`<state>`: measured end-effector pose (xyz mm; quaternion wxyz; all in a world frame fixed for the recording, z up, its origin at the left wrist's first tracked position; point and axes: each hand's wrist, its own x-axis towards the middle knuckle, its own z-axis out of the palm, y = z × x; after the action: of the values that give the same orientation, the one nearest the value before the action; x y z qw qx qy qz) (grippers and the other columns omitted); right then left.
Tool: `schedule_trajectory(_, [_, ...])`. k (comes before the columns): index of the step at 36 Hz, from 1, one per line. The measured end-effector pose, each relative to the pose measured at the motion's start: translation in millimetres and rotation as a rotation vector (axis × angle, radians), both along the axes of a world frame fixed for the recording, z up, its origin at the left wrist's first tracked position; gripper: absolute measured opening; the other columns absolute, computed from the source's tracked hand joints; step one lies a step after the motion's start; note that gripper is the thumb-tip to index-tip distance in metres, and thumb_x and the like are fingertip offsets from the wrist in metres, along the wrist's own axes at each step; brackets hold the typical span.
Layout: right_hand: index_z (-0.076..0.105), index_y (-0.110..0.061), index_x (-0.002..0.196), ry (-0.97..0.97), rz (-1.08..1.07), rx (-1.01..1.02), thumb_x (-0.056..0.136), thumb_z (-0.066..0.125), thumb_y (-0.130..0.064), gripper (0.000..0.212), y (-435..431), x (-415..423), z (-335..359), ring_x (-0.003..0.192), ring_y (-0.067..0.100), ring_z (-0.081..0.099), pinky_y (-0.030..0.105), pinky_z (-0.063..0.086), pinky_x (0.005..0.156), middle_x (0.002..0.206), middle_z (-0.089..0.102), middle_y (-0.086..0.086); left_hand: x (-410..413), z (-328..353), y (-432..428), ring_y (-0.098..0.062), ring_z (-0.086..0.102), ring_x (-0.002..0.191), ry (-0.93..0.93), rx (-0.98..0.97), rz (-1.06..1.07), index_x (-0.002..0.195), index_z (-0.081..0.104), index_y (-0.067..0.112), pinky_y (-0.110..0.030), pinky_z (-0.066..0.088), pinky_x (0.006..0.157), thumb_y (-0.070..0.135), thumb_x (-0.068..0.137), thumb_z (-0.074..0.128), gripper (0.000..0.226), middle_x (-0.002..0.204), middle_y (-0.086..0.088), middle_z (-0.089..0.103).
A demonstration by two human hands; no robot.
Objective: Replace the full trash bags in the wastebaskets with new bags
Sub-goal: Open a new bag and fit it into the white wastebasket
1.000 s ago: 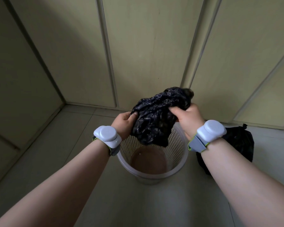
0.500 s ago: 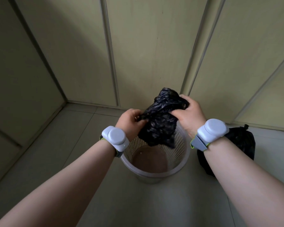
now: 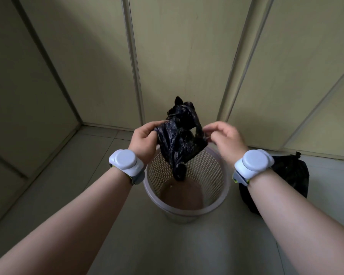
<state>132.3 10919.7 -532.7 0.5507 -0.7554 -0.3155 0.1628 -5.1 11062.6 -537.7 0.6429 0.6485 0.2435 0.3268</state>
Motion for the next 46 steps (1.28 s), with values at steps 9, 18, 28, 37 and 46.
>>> schedule_trajectory(9, [0.066, -0.008, 0.089, -0.024, 0.043, 0.002, 0.083, 0.068, -0.011, 0.008, 10, -15, -5, 0.074, 0.010, 0.055, 0.022, 0.042, 0.068, 0.083, 0.065, 0.005, 0, -4, -8, -0.011, 0.060, 0.072, 0.004, 0.118, -0.053, 0.080, 0.065, 0.013, -0.026, 0.051, 0.071, 0.008, 0.087, 0.063, 0.009, 0.077, -0.002, 0.066])
schedule_trajectory(18, [0.055, -0.025, 0.066, -0.096, -0.239, 0.170, 0.083, 0.065, -0.012, 0.024, 4, 4, -3, 0.060, 0.006, 0.051, 0.020, 0.044, 0.061, 0.066, 0.059, -0.005, -3, -16, 19, -0.012, 0.057, 0.073, 0.303, 0.332, 0.154, 0.108, 0.056, 0.025, -0.015, 0.048, 0.066, -0.004, 0.080, 0.054, 0.041, 0.082, 0.004, 0.056])
schedule_trajectory(28, [0.059, -0.023, 0.078, 0.151, -0.402, 0.455, 0.089, 0.049, 0.000, 0.027, 8, 7, 4, 0.041, 0.003, 0.042, 0.019, 0.034, 0.042, 0.066, 0.057, -0.003, 1, -15, 27, -0.024, 0.062, 0.084, 0.342, 0.093, 0.267, 0.095, 0.063, 0.023, -0.039, 0.053, 0.082, 0.001, 0.084, 0.039, 0.034, 0.089, -0.005, 0.067])
schedule_trajectory(37, [0.063, -0.019, 0.078, 0.321, -0.417, 0.372, 0.084, 0.041, 0.006, 0.034, 5, 15, 8, 0.053, 0.011, 0.045, 0.021, 0.036, 0.050, 0.061, 0.053, 0.000, -8, -6, 30, -0.022, 0.063, 0.086, 0.179, -0.419, 0.175, 0.108, 0.058, 0.005, -0.036, 0.050, 0.083, 0.015, 0.092, 0.044, 0.023, 0.093, -0.010, 0.066])
schedule_trajectory(46, [0.043, -0.037, 0.129, -0.149, 0.166, 0.014, 0.072, 0.064, -0.039, 0.061, 7, -5, -3, 0.117, 0.006, 0.050, 0.023, 0.037, 0.101, 0.128, 0.054, -0.004, 0, 1, 15, -0.025, 0.066, 0.094, 0.223, -0.408, 0.044, 0.095, 0.066, 0.012, -0.038, 0.051, 0.092, 0.024, 0.091, 0.045, 0.024, 0.100, -0.012, 0.069])
